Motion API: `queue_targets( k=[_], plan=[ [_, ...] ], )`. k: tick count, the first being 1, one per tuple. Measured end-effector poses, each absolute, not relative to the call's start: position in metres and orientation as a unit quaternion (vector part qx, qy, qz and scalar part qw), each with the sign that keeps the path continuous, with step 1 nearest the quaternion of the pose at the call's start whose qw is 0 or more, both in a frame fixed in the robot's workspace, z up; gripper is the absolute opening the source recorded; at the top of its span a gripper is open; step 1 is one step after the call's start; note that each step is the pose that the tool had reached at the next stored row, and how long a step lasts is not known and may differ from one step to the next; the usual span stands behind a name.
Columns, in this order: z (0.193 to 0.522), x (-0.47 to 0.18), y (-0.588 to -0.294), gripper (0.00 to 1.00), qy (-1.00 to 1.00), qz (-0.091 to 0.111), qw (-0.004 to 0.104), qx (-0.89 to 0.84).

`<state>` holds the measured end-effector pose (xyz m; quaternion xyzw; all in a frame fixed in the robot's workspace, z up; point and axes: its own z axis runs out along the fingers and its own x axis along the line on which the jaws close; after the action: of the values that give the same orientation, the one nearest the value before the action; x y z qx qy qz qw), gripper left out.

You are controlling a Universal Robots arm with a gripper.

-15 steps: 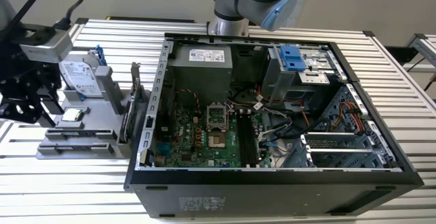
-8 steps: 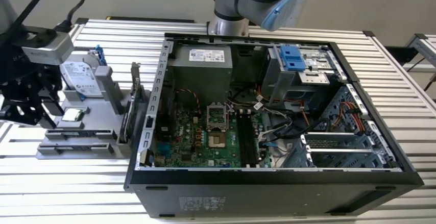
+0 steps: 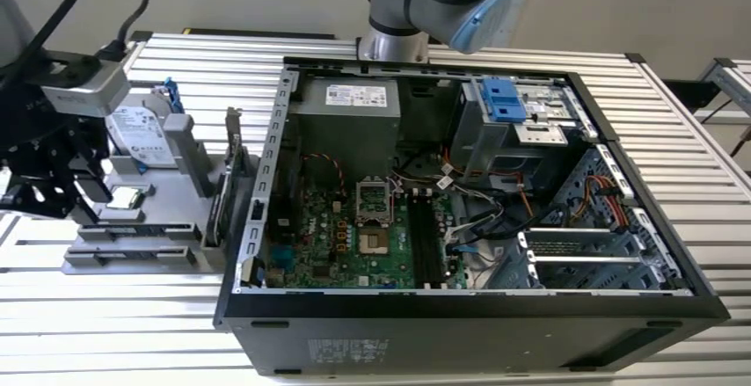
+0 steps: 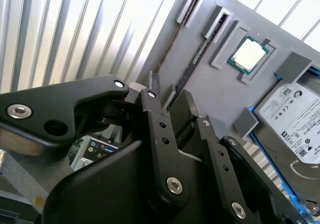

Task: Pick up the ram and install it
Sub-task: 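Pick up the ram and move it above insertion slot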

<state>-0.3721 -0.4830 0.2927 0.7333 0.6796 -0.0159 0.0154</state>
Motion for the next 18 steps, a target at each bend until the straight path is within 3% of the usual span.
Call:
queue_targets(
  k=[18],
  plan=[
    [0.2826, -0.3721, -0.483, 1.0, 0.68, -0.017, 0.016, 0.733]
  ],
)
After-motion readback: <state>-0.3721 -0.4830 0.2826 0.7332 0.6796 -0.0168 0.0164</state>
